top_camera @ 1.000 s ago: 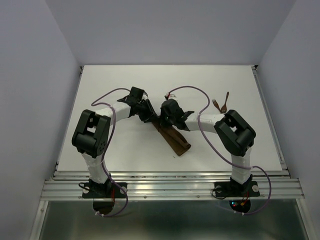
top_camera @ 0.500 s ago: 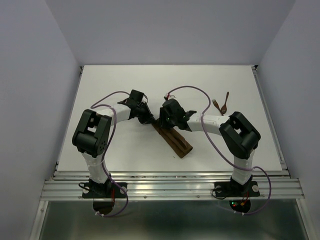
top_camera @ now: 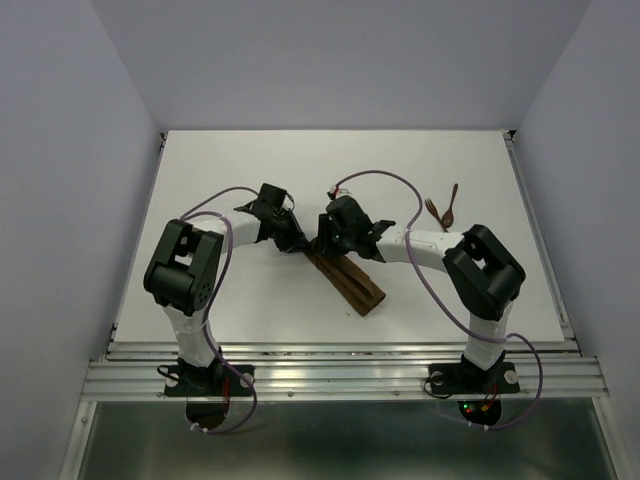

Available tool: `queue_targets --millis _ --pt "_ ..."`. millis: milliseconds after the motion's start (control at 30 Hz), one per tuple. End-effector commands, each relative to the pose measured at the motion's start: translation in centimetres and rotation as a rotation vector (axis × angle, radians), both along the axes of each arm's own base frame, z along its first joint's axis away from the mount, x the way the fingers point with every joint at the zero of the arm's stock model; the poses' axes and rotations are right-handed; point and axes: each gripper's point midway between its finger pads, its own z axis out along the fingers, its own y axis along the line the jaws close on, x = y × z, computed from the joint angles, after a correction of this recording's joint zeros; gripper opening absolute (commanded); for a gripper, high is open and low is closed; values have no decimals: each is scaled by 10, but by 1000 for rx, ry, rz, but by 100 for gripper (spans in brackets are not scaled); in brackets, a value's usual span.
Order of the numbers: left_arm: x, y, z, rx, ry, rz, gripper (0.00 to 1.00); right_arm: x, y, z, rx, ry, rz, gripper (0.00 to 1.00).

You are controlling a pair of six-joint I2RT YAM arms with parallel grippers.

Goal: Fold the napkin into a case and place the utensils inside
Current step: Fold the 2/3-rectangle-folded napkin at the center of the board.

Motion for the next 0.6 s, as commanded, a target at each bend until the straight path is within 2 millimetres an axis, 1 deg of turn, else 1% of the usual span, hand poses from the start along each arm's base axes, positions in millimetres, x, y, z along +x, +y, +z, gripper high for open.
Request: queue_targets --millis 0,100,133,200,367,400,433,467,567 --pt "-2 13 10 30 -38 18 24 -4 6 24 44 -31 28 38" --pt "-3 20 11 39 -39 29 28 -7 8 26 61 -25 38 38" --pt "-3 22 12 42 -40 34 29 -8 10 30 71 -28 48 38" --pt "-5 24 11 45 -35 37 29 -8 11 32 76 -30 50 38" --pt "-4 35 23 40 -58 61 29 -9 12 34 85 -28 57 37" --pt "-3 36 27 40 -70 64 30 -13 15 36 101 -18 74 37" --pt "-3 38 28 44 -67 68 30 -17 19 38 108 -17 87 38" --pt "-2 40 29 47 -73 71 30 -18 20 44 125 -23 91 38" --pt "-2 43 30 48 -71 73 30 -15 16 53 135 -50 63 38"
